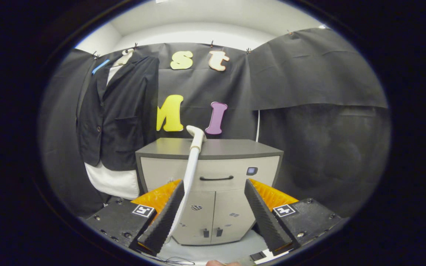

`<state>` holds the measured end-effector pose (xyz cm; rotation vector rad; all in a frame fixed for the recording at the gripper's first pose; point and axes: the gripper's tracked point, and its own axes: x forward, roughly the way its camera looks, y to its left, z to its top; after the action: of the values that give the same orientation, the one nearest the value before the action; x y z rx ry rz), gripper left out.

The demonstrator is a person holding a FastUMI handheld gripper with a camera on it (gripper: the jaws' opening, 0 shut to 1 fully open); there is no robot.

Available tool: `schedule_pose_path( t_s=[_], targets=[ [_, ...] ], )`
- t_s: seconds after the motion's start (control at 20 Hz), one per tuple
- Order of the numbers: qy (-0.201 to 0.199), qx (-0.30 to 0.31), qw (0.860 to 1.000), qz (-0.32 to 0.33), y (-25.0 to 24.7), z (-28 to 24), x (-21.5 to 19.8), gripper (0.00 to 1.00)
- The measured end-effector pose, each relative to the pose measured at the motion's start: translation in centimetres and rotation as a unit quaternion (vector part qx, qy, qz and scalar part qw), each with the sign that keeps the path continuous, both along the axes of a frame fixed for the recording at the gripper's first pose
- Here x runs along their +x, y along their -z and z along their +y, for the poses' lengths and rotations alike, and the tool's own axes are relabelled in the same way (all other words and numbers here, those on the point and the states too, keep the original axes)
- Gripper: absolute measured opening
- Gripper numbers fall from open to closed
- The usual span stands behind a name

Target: Iron the clothes twice with a garment steamer, once on the left side and once on the right side.

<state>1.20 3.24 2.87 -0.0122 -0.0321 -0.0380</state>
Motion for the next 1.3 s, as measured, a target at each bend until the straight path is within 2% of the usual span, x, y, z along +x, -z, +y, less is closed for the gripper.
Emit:
schedule_pose_path(
  t_s=[0.2, 0.35, 0.55, 0.7, 0.95, 1.15, 1.3],
  targets=[
    [0.002, 0.008, 0.999, 0.034, -1.1, 1.9, 1.9, 1.0],
    [0.003, 0.027, 0.999, 0.04, -4.8, 2.9, 3.5, 1.0],
    [-0.018, 0.043, 0.998, 0.051, -9.7, 3.7, 7.1, 1.0],
    [-0.051, 0.053, 0.994, 0.082, -11.7, 4.5, 11.5, 1.0],
    [-0.083, 0.038, 0.981, 0.172, -11.7, 5.3, 20.0, 1.0],
    [-0.081, 0.028, 0.968, 0.237, -10.2, 5.1, 25.7, 1.0],
    [-0.08, 0.016, 0.958, 0.275, -8.8, 4.9, 28.3, 1.0]
  ],
)
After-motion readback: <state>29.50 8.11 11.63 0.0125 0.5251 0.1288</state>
